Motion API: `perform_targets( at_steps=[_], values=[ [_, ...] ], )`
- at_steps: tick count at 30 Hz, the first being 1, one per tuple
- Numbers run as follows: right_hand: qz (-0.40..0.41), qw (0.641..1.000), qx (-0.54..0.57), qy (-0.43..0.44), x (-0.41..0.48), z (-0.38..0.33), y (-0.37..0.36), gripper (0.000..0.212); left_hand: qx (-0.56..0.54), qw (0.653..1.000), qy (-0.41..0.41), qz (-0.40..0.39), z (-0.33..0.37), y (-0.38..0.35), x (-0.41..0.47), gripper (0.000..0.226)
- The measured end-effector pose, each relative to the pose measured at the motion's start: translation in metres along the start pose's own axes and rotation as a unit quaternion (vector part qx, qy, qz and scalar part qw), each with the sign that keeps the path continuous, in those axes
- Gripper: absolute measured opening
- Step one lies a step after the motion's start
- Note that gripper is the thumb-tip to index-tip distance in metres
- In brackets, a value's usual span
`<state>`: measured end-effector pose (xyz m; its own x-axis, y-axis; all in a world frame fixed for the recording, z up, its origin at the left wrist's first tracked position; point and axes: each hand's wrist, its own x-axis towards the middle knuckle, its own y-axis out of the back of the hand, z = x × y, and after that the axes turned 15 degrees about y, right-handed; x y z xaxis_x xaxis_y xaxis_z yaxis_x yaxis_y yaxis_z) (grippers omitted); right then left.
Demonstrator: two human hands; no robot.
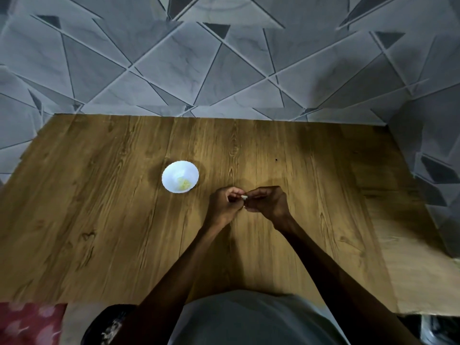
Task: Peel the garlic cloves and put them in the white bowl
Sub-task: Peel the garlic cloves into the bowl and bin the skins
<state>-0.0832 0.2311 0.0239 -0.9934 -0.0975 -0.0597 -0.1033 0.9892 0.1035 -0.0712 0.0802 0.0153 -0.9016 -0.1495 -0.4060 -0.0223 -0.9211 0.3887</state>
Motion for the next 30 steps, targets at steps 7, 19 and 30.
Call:
perform_targets(
  at_steps=[7,19,30],
  values=[
    [-0.041,0.997,0.046,-0.052,0.011,0.003,0.013,0.026,-0.025,0.997,0.045,-0.057,-0.001,0.005,0.009,0.021],
    [-0.068,0.976,-0.193,0.078,0.025,0.045,0.018,0.016,-0.134,0.975,0.159,-0.078,-0.026,0.006,0.008,0.018],
    [-0.067,0.924,-0.362,0.107,0.025,0.046,0.002,0.011,-0.134,0.974,0.174,-0.061,-0.027,0.002,0.000,0.015]
  ],
)
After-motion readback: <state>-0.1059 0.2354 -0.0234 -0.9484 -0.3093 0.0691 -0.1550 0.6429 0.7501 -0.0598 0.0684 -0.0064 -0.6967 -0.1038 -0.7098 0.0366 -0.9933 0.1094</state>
